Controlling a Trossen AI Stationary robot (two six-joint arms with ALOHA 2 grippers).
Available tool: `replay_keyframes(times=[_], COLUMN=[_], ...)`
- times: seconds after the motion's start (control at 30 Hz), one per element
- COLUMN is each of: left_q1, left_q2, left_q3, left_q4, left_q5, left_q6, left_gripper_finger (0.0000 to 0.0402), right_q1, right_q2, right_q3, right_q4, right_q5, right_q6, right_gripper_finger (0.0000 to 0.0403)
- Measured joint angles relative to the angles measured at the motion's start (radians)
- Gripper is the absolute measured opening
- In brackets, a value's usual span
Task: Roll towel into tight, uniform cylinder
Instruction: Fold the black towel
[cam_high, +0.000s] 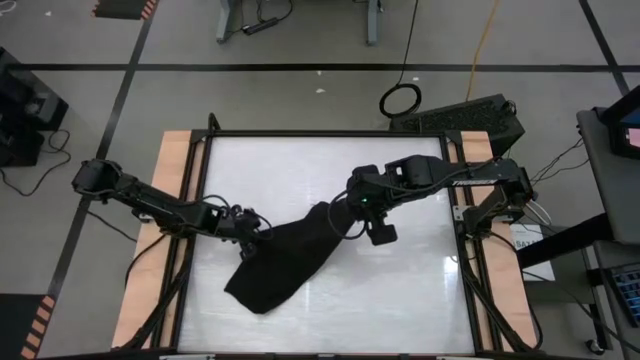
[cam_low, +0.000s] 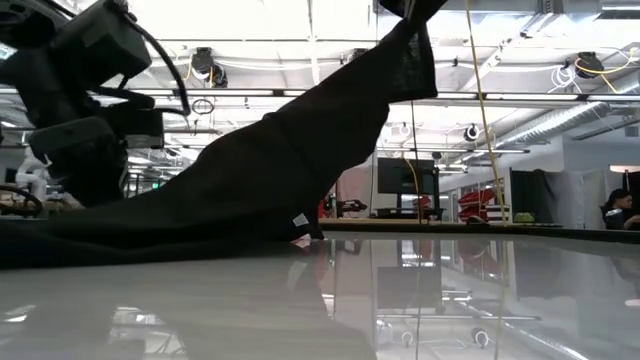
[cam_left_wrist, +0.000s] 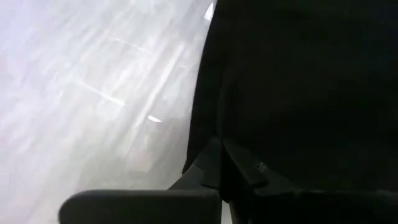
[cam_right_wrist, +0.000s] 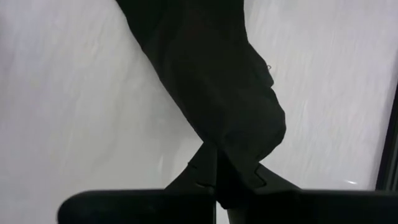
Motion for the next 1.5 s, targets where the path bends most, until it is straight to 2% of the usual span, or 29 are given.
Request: replay_keyframes(times=[0.13, 0.3, 0.47, 0.57, 0.7, 0.83, 0.9, 0.97, 1.17, 1.37, 1.5], left_q1=[0.000, 0.000, 0.000, 0.000, 0.000, -0.004, -0.019, -0.037, -0.086, -0.165, -0.207], left_q2=[-0.002, -0.025, -0.063, -0.078, -0.081, -0.082, -0.082, -0.082, -0.082, -0.050, -0.028], left_q3=[0.101, 0.311, 0.576, 0.749, 0.962, 1.124, 1.181, 1.228, 1.277, 1.277, 1.276], left_q4=[-0.100, -0.346, -0.599, -0.719, -0.778, -0.729, -0.694, -0.654, -0.609, -0.551, -0.479], left_q5=[-0.031, -0.118, -0.276, -0.394, -0.510, -0.527, -0.517, -0.470, -0.272, -0.164, -0.156], left_q6=[0.060, 0.165, 0.274, 0.320, 0.411, 0.545, 0.608, 0.673, 0.718, 0.712, 0.722], left_gripper_finger=[0.0003, 0.0002, 0.0001, 0.0001, 0.0001, 0.0000, 0.0000, 0.0000, 0.0000, 0.0000, 0.0000], right_q1=[-0.001, -0.003, -0.010, -0.011, -0.011, -0.001, 0.015, 0.029, 0.051, 0.108, 0.157], right_q2=[0.000, -0.005, -0.041, -0.085, -0.166, -0.275, -0.336, -0.399, -0.536, -0.573, -0.553], right_q3=[0.000, 0.000, 0.000, 0.000, 0.000, 0.000, 0.000, 0.000, 0.000, 0.000, 0.000], right_q4=[-0.030, -0.076, -0.084, -0.078, -0.060, -0.009, 0.032, 0.070, 0.128, 0.127, 0.123], right_q5=[0.030, 0.128, 0.228, 0.358, 0.552, 0.600, 0.574, 0.489, 0.134, -0.119, -0.193], right_q6=[-0.020, -0.046, -0.051, -0.045, 0.006, 0.045, 0.055, 0.069, 0.186, 0.305, 0.352], right_gripper_finger=[0.0000, 0.0000, 0.0000, 0.0000, 0.0000, 0.0000, 0.0000, 0.0000, 0.0000, 0.0000, 0.0000])
